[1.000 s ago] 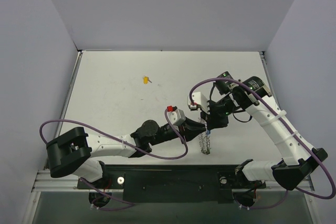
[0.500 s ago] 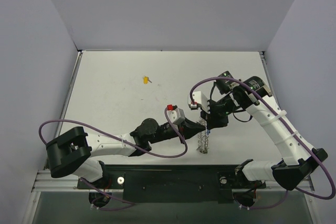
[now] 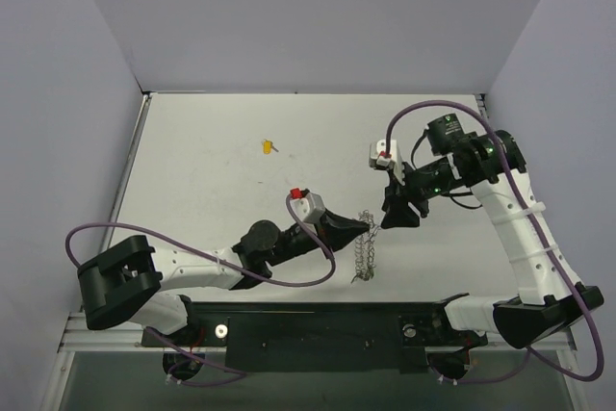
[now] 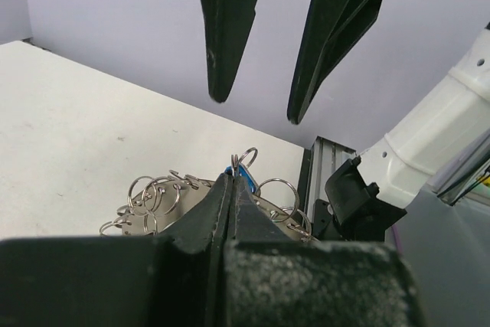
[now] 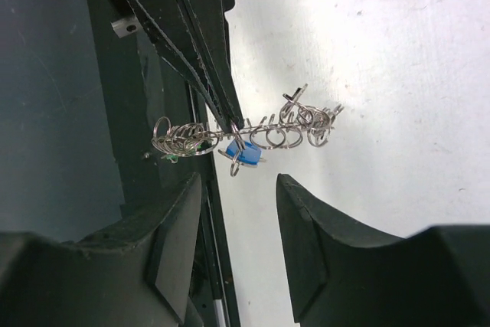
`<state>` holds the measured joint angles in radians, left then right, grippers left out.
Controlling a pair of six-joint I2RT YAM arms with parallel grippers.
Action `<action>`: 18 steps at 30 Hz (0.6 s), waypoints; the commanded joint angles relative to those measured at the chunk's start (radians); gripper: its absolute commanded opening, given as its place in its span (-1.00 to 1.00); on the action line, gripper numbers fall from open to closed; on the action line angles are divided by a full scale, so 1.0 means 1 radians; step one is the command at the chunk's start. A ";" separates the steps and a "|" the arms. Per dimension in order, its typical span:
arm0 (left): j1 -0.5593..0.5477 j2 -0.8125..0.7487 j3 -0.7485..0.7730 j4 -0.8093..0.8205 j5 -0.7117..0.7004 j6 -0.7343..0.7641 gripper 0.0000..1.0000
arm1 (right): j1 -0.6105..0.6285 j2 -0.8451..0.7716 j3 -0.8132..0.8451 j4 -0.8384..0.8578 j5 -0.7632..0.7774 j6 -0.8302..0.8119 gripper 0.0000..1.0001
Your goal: Put the keys on the keyring
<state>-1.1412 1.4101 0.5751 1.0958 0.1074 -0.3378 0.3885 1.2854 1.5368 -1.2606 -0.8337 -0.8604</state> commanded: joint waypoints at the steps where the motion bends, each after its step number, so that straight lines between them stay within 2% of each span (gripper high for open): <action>1: 0.014 -0.068 0.005 0.111 -0.066 -0.055 -1.00 | -0.069 -0.001 0.063 -0.080 -0.206 -0.055 -0.20; 5: 0.014 -0.080 0.002 0.113 -0.092 -0.099 -1.00 | -0.063 -0.014 -0.004 -0.106 -0.260 -0.163 -0.19; 10: 0.014 -0.083 -0.007 0.124 -0.100 -0.142 -1.00 | -0.066 -0.012 -0.009 -0.097 -0.252 -0.216 -0.19; 18: 0.012 -0.088 -0.008 0.124 -0.141 -0.187 -1.00 | -0.068 0.006 -0.003 0.030 -0.174 -0.075 -0.18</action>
<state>-1.1305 1.3647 0.5541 1.1126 0.0040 -0.4747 0.3218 1.2858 1.5280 -1.2732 -1.0027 -0.9909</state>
